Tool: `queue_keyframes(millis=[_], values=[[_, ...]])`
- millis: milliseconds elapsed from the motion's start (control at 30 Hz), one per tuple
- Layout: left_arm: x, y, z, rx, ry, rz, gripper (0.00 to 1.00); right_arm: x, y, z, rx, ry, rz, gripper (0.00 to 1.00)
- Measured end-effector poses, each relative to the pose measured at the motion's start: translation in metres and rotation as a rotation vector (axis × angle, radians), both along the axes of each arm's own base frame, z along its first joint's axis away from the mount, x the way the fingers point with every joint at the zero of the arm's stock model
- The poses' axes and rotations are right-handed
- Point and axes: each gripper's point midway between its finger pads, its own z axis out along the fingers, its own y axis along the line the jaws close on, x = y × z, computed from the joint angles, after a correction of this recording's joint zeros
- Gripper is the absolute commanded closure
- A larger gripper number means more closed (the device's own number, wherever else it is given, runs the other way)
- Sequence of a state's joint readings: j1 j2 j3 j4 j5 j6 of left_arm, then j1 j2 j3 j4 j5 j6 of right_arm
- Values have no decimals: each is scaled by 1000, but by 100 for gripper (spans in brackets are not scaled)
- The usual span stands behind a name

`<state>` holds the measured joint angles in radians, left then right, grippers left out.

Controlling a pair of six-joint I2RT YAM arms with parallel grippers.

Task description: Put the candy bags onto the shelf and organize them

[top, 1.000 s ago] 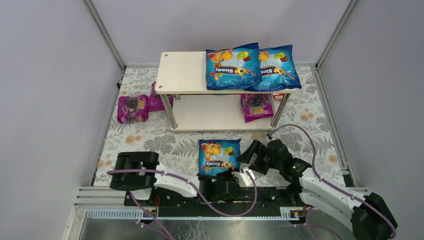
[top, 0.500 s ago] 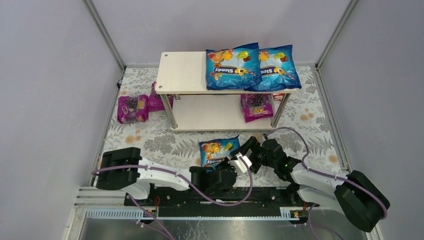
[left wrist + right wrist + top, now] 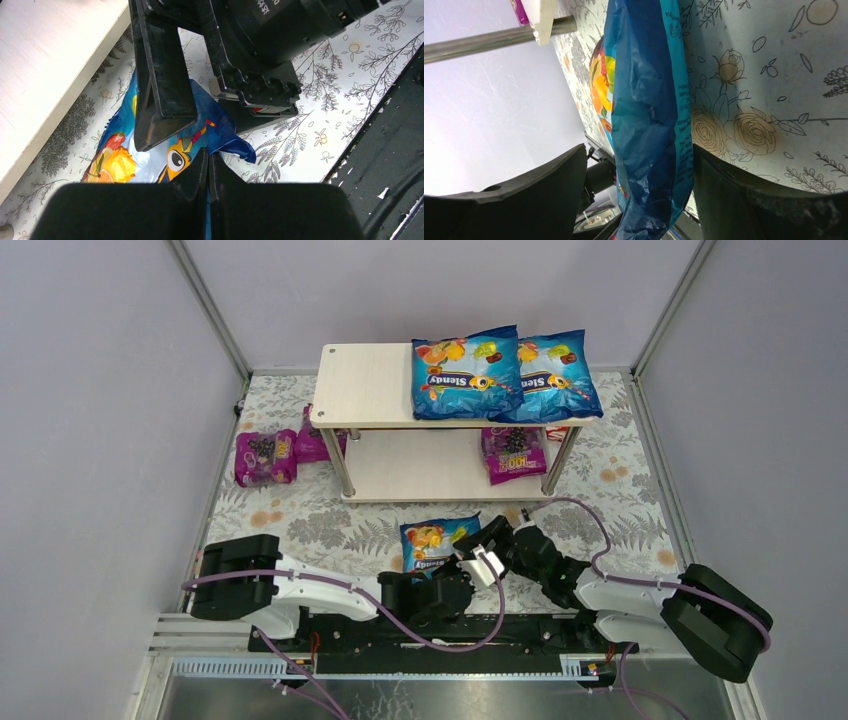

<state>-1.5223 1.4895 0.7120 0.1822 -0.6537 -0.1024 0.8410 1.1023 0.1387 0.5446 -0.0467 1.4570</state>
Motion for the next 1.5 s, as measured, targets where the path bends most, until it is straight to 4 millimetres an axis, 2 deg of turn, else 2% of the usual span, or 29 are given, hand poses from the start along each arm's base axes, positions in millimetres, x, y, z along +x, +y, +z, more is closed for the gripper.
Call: queue_keyframes(millis=[267,467,667,733,767,833,933,1000,1100,1300,1500], values=[[1,-7,-1,16,-11,-12,100,-3,3,-3,-25,-20,-55,24],[1,-13,-1,24,-14,-15,100,-2,1,-7,-45,-23,-99,39],[-2,-14,-2,28,-6,-33,78,1,-5,-10,-62,-28,-137,54],[-5,-16,0,16,10,-46,65,2,-7,-9,-66,-38,-145,57],[-6,-16,4,7,16,-54,56,3,-8,-9,-70,-42,-149,58],[-11,-16,19,-43,38,-68,48,2,-10,-11,-82,-45,-149,61],[-17,-10,56,-146,64,-84,39,3,-12,-13,-97,-53,-155,63],[-19,-4,84,-224,77,-89,36,4,-13,-14,-107,-64,-151,65],[-21,11,112,-296,90,-81,33,3,-16,-15,-137,-84,-139,73],[-11,46,133,-303,72,-7,27,2,-26,-10,-208,-161,-106,92],[8,78,172,-379,13,83,23,-1,-36,3,-304,-267,-25,100]])
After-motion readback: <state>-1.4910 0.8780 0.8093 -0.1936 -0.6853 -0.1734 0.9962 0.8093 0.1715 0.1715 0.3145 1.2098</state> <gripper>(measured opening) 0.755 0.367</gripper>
